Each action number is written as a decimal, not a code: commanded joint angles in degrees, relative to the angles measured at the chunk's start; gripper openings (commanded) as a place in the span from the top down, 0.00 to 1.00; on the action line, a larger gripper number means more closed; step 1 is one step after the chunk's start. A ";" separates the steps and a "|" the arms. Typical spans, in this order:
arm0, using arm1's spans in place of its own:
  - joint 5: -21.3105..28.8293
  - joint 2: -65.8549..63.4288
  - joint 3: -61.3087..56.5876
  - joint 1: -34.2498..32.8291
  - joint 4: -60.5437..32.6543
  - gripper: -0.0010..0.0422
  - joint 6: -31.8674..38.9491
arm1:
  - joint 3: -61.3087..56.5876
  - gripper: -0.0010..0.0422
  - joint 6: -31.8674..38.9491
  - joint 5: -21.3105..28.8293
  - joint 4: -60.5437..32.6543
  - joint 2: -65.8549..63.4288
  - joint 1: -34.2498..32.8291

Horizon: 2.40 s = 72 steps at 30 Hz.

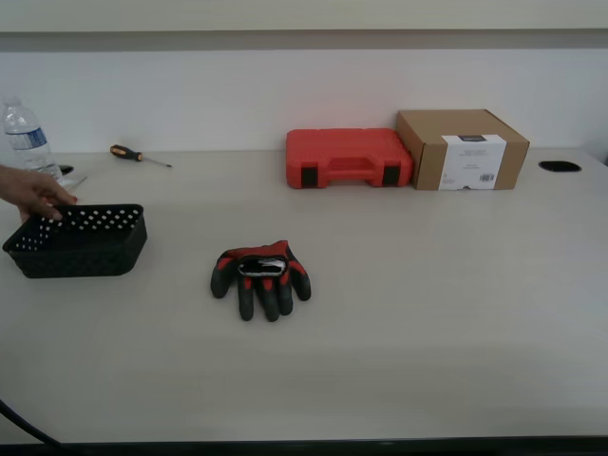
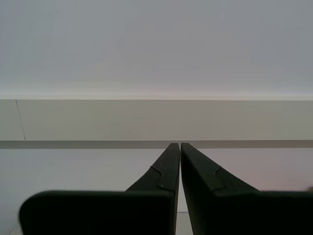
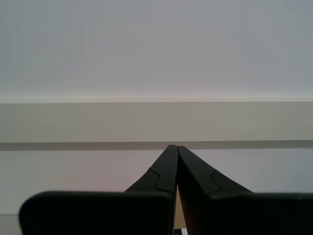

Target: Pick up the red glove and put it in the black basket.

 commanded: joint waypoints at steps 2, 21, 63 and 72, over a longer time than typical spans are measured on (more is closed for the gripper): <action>0.00 -0.02 0.04 0.02 0.15 0.98 0.15 | 0.00 0.98 -0.07 0.00 0.22 -0.02 -0.02; 0.00 -0.02 0.04 0.04 0.15 0.98 0.15 | 0.00 0.98 -0.07 0.00 0.22 0.00 -0.02; 0.00 -0.02 0.04 0.04 0.09 0.98 0.15 | 19.45 0.98 -2.95 22.43 -44.70 49.92 -12.52; 0.00 -0.02 0.04 0.04 -0.02 0.98 0.15 | 29.57 0.98 3.43 14.19 -53.00 59.39 -23.80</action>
